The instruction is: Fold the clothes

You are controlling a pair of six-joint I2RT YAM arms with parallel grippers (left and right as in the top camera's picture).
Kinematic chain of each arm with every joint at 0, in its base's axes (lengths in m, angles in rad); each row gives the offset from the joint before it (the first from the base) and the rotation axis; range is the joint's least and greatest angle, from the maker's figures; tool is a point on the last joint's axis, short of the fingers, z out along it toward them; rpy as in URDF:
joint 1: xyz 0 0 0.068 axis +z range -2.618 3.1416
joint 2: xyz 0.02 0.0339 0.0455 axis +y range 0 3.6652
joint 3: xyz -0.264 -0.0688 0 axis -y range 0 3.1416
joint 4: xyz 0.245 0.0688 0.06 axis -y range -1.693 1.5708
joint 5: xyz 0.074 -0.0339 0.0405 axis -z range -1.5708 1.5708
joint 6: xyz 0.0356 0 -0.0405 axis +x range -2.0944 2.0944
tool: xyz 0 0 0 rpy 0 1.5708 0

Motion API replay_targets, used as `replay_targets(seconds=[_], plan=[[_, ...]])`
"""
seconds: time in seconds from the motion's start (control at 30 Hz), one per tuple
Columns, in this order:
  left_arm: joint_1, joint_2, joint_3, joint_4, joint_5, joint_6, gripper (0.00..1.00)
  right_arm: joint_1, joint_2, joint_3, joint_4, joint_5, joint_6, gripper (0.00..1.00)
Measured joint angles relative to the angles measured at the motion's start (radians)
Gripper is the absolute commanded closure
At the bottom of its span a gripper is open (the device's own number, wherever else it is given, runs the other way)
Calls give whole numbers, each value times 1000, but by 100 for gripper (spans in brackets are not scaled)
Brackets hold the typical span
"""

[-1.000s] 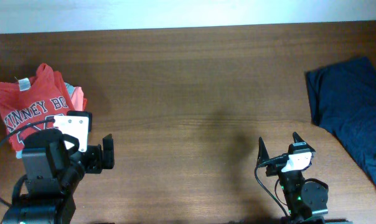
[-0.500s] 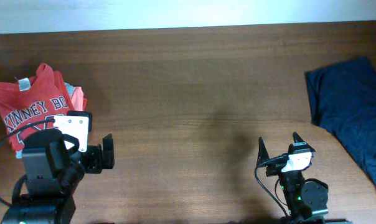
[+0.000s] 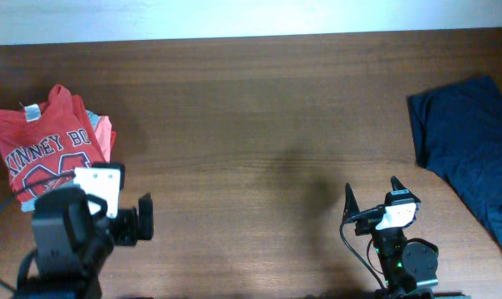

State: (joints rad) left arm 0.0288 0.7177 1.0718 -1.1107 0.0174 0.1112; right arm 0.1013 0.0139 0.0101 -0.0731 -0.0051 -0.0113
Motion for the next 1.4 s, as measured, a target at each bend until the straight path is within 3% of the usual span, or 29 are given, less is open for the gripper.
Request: replay_targets(seconds=[0.17, 0.33, 0.63, 1.1, 1.4], plan=[[0, -171, -128, 22, 1, 0, 1, 0, 0, 0, 0, 0, 0, 1], [-2, -339, -323, 159, 5, 0, 1, 0, 0, 0, 0, 0, 0, 1], [-38, -585, -670, 542, 12, -20, 1, 0, 0, 0, 0, 0, 0, 1], [-38, -703, -1017, 1154, 12, -63, 1, 0, 0, 0, 0, 0, 0, 1], [-38, -704, -1057, 1032, 12, -64, 1, 0, 0, 0, 0, 0, 0, 1]])
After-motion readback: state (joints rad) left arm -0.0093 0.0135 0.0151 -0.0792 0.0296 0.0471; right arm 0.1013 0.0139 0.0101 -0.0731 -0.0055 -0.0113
